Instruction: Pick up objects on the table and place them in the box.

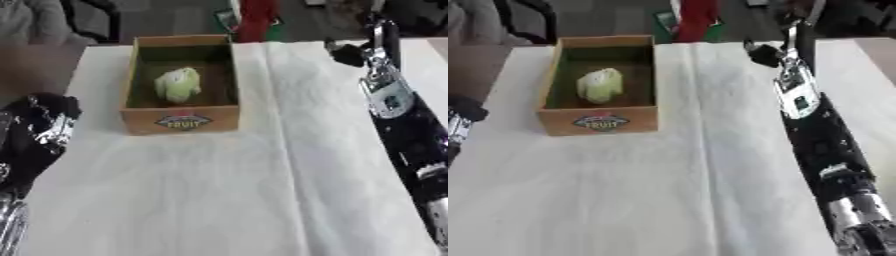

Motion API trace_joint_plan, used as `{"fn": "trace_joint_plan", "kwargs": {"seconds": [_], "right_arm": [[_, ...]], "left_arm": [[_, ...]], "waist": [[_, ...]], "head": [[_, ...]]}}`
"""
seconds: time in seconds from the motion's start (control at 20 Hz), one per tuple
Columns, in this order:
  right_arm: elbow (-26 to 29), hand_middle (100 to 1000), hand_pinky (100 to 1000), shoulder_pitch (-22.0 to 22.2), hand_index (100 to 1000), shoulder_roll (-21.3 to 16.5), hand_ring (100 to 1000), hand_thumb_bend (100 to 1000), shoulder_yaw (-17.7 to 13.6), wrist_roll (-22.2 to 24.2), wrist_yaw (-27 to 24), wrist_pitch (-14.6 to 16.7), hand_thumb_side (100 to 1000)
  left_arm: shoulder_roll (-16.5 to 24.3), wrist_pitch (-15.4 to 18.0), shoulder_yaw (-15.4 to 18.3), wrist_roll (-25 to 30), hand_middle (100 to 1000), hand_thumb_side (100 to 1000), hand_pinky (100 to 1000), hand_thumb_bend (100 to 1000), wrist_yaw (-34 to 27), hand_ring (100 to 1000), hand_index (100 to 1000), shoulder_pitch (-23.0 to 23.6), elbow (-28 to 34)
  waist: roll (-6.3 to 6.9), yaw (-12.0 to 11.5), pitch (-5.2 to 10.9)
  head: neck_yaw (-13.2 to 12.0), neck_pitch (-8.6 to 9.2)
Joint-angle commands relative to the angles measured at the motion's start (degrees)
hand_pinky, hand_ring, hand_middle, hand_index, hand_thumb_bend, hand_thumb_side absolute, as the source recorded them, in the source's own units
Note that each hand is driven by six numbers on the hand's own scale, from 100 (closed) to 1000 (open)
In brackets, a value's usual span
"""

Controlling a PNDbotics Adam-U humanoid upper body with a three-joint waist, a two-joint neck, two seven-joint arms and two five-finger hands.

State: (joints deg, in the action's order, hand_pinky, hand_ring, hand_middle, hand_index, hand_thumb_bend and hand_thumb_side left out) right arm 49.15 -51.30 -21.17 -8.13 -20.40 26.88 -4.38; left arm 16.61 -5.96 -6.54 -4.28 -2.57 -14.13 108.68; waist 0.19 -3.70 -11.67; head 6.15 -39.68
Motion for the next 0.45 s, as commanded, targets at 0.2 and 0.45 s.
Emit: {"fn": "trace_joint_plan", "kwargs": {"seconds": [0.2,0.45], "right_arm": [[1.98,715,587,0.85,776,-3.11,752,447,-0.36,-0.72,-3.57,0.51,148],[2.55,707,584,2.05,774,-3.39,747,447,-0.34,-0.68,-5.17,0.82,148]], "left_arm": [[0.77,0.12,0.59,-0.28,567,370,732,257,0.05,624,581,-0.28,0.75],[0.79,0.14,0.63,-0.29,567,370,732,256,0.08,624,582,-0.23,0.73]], "waist": [[-0.1,0.3,0.78],[-0.17,0.41,0.82]], "head": [[-0.22,0.21],[-0.21,0.14]]}}
